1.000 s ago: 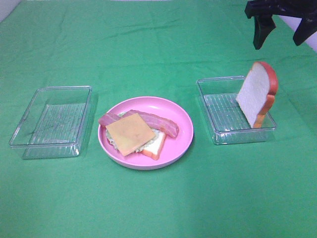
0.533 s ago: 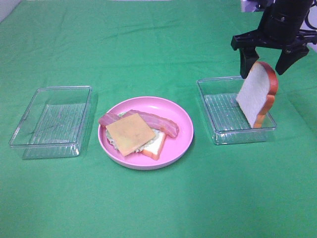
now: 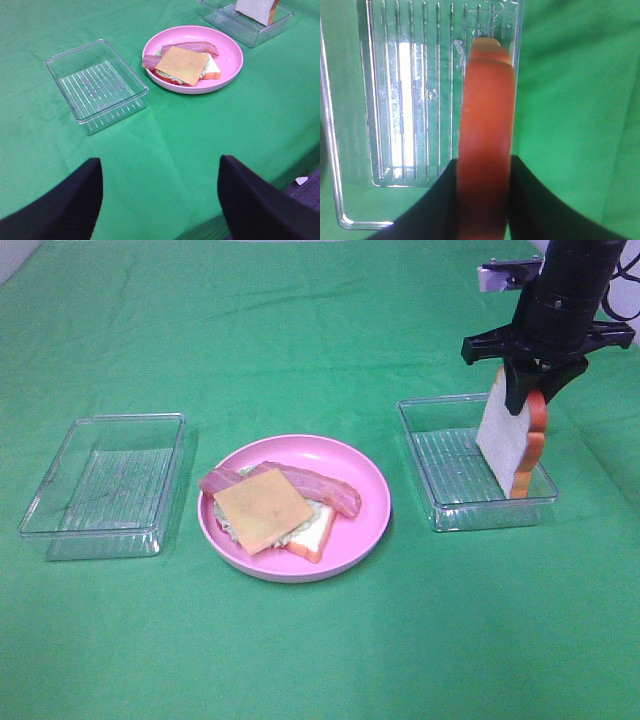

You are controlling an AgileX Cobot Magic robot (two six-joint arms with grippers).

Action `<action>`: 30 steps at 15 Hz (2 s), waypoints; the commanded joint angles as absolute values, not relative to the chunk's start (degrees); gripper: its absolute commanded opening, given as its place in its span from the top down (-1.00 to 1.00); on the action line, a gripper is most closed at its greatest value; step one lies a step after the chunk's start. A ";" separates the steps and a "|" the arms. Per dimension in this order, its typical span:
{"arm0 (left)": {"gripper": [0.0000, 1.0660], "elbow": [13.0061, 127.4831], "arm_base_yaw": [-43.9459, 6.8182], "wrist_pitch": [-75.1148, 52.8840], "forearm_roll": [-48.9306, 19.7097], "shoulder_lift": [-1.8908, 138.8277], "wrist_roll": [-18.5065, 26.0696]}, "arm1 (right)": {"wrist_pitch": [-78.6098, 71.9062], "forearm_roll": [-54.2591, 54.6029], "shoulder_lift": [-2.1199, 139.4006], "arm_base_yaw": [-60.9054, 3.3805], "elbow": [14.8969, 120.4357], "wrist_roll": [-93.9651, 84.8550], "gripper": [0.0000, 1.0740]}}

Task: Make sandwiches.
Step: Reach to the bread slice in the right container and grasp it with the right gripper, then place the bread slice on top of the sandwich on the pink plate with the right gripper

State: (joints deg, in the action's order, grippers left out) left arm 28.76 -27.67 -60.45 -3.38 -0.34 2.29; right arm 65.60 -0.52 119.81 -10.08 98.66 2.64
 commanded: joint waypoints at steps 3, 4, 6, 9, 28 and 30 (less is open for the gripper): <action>-0.20 28.65 -27.79 -59.93 -3.61 -1.60 2.06 | 65.60 -0.52 119.81 -9.97 98.38 1.89 1.00; -0.20 28.65 -27.79 -59.93 -3.61 -1.60 2.06 | 66.00 0.00 119.35 -10.08 98.43 1.89 1.00; -0.20 28.65 -27.79 -59.93 -3.61 -1.60 2.06 | 66.12 2.81 116.83 -10.08 98.43 1.89 1.00; -0.20 28.65 -27.79 -59.93 -3.61 -1.60 2.06 | 66.12 8.42 113.10 -10.14 98.43 1.49 1.00; -0.20 28.65 -27.79 -59.93 -3.61 -1.60 2.06 | 39.53 84.97 111.73 -25.50 68.30 -31.80 1.00; -0.20 28.65 -27.79 -59.93 -3.61 -1.60 2.06 | 40.39 86.00 115.22 -25.44 68.30 -33.35 1.00</action>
State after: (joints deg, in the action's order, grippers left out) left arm 28.76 -27.67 -60.45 -3.38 -0.34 2.29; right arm 39.82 84.97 114.99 -25.32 68.41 -31.91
